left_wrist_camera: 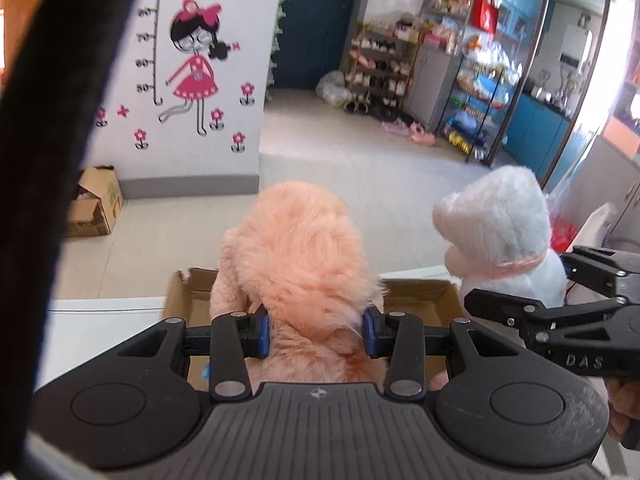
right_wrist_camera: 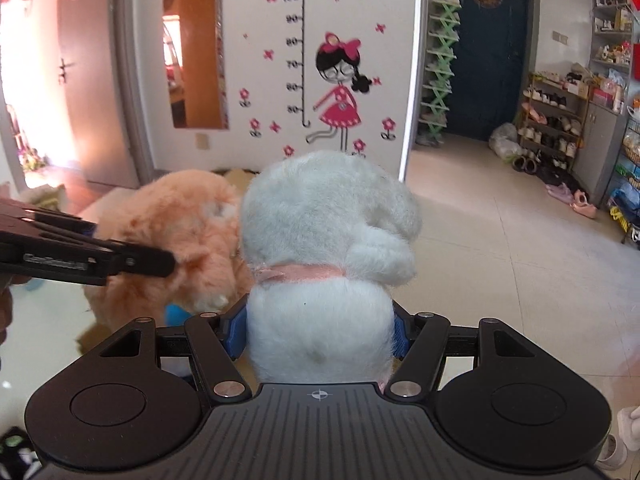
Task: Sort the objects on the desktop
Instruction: 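Open both grippers to drop the plush toys into the tray, then return both grippers to the pile and grasp the black cat plush with the left gripper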
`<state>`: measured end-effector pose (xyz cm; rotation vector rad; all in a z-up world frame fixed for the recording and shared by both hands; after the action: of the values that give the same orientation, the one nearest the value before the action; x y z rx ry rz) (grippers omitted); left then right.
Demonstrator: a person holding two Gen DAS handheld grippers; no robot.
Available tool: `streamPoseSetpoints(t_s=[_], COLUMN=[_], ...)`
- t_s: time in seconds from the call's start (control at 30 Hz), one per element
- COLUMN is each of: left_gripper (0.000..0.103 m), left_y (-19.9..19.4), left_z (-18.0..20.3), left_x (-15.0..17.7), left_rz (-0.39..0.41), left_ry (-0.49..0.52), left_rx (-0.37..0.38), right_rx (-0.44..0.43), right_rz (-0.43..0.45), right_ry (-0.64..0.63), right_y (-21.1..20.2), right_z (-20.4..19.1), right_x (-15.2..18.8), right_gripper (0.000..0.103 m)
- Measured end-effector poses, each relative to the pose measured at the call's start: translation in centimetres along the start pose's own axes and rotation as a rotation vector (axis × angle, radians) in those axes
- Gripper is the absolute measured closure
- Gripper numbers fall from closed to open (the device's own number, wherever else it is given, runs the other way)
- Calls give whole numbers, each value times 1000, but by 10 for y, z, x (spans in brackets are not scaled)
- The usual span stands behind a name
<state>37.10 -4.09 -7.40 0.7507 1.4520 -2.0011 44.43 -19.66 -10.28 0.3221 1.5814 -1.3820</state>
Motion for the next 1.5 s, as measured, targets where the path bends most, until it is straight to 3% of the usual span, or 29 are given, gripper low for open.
streamPoseSetpoints(t_s=[0.23,0.43,0.57,0.6,0.63,0.7,0.87,1.0,1.17,1.27,1.5], left_gripper=[66,64,57,47,40,35,36,35,19,2,1], left_y=[37,37,16,8,0,-18,-79,-156,-258,-298,-302], left_z=[18,7,1,0,-2,-7,-25,-38,-54,-58,-48], left_x=[10,24,21,20,20,20,26,44,96,134,179], left_rz=[-69,-115,-121,-114,-106,-92,-73,-20,49,62,-7], left_ry=[-8,-39,-79,-87,-94,-93,-121,-70,20,65,167], left_rx=[12,-19,-21,-15,-12,-17,30,7,-40,-85,-162], right_rx=[58,54,69,70,71,72,43,-7,-71,-109,-205], right_rz=[-60,-132,-108,-99,-89,-65,10,81,156,198,208], right_ry=[-39,-73,-90,-81,-75,-70,-64,-31,-17,-19,-30], right_y=[53,73,66,62,55,42,-11,-70,-155,-200,-252], right_z=[4,-5,-12,-11,-9,-7,-13,-21,-48,-70,-144], right_x=[15,32,31,29,27,22,17,22,51,74,133], right_gripper=[33,31,12,11,11,11,11,6,0,0,0])
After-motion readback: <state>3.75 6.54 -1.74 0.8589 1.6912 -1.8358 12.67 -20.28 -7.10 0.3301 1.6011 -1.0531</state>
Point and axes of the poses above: each gripper's, at about its wrist camera, not at the fingertips, and y roughly the way its jaws point, z to its right, x to its underside, the point moved 1 cm from there along y, roughly the way its jaws point, and after that the axes turned 8 degrees about -y, right-handed, at the moved point
